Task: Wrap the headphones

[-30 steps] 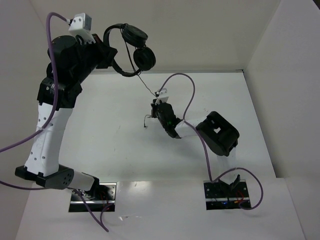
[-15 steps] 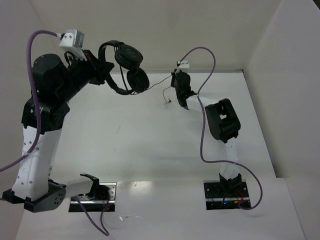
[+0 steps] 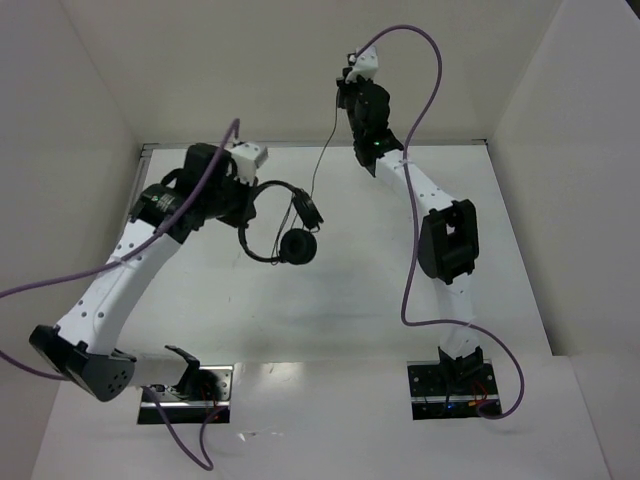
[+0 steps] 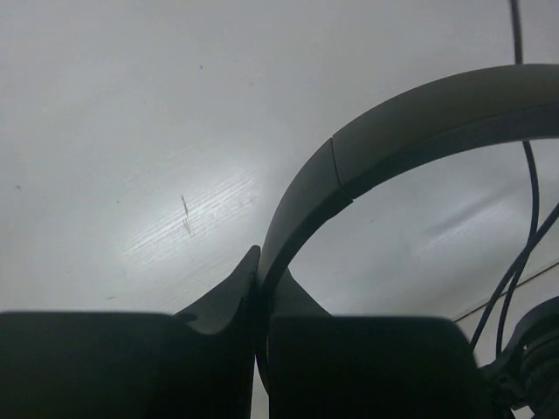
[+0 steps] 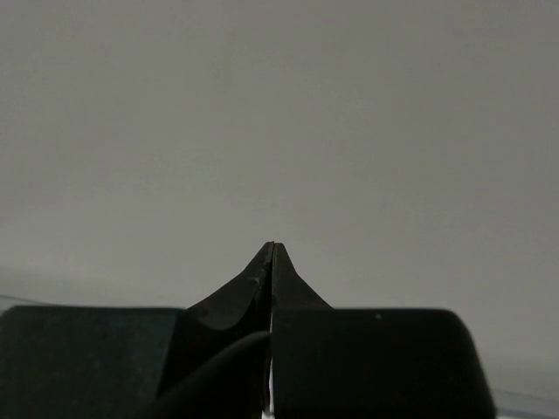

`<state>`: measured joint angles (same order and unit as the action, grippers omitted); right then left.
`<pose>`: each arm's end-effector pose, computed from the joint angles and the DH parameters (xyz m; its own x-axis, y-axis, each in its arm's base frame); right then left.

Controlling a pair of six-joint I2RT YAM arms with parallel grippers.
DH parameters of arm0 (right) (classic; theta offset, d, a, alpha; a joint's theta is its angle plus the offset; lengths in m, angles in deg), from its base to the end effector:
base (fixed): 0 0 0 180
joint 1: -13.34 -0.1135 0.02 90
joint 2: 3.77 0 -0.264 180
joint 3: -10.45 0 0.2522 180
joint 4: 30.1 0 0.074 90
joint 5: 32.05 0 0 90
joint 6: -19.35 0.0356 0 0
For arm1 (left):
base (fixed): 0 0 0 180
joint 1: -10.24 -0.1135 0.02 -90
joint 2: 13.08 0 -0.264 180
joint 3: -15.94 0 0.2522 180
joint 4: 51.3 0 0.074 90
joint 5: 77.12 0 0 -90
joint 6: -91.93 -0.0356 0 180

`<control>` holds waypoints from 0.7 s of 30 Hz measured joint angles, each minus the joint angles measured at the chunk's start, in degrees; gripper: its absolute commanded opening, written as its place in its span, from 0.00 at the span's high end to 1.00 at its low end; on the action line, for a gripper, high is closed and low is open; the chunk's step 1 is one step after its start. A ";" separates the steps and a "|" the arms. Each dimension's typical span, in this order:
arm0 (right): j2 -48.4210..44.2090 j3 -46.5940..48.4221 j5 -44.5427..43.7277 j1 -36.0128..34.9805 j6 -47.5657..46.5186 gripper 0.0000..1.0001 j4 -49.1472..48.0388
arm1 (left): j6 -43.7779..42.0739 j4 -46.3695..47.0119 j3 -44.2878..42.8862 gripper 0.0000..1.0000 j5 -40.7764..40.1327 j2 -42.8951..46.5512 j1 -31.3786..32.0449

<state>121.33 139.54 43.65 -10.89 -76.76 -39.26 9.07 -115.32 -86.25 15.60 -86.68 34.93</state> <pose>0.4860 0.2091 0.3717 0.2253 -0.0117 -0.9742 -0.1553 0.9867 -0.0478 0.2321 -0.1085 0.4239 -0.5789 0.1295 -0.8051 0.3834 0.9146 -0.1286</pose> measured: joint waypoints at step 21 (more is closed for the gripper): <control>-20.06 -5.62 2.27 -2.14 -8.02 0.99 11.80 | -0.50 0.63 8.00 1.00 -33.00 -22.82 14.16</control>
<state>101.26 133.92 45.92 -13.03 -84.78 -27.45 8.57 -114.69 -78.25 -17.40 -109.50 49.09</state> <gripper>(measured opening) 0.012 0.060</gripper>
